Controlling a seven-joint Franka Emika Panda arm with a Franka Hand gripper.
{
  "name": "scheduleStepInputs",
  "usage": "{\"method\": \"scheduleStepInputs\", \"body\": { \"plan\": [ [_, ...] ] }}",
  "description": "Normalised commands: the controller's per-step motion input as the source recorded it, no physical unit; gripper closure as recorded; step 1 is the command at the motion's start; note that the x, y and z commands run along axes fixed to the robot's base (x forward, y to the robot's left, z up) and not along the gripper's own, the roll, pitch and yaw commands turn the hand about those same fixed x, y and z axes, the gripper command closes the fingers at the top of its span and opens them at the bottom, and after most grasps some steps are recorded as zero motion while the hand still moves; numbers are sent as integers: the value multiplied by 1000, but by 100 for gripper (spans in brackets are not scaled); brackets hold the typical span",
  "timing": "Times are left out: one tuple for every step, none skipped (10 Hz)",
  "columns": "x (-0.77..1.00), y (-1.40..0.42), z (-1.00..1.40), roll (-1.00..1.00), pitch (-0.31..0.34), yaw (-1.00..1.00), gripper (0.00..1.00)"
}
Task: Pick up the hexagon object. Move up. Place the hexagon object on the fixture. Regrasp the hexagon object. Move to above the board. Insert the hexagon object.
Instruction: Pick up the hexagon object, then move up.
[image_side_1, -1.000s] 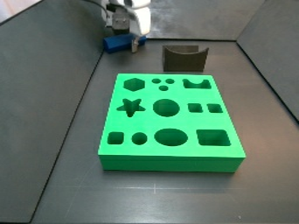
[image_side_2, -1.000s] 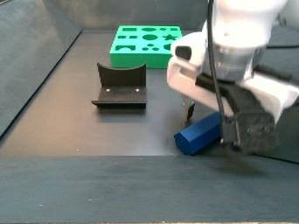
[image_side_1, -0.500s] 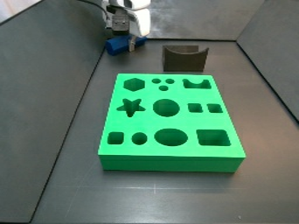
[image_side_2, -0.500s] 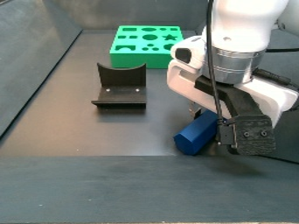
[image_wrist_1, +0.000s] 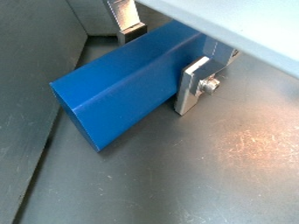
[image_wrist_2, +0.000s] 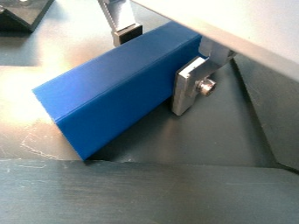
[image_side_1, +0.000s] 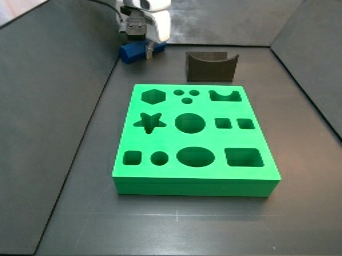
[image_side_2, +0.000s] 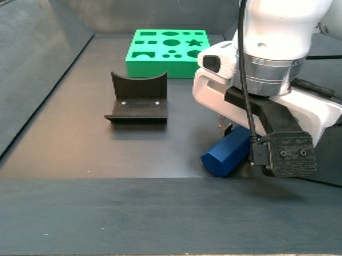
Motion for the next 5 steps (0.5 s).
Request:
{"method": "scheduleStepInputs", "body": {
  "plan": [
    [0,0,0,0,0,0,100],
    [0,0,0,0,0,0,100],
    [0,0,0,0,0,0,100],
    [0,0,0,0,0,0,100],
    [0,0,833,0,0,0,100]
  ]
}}
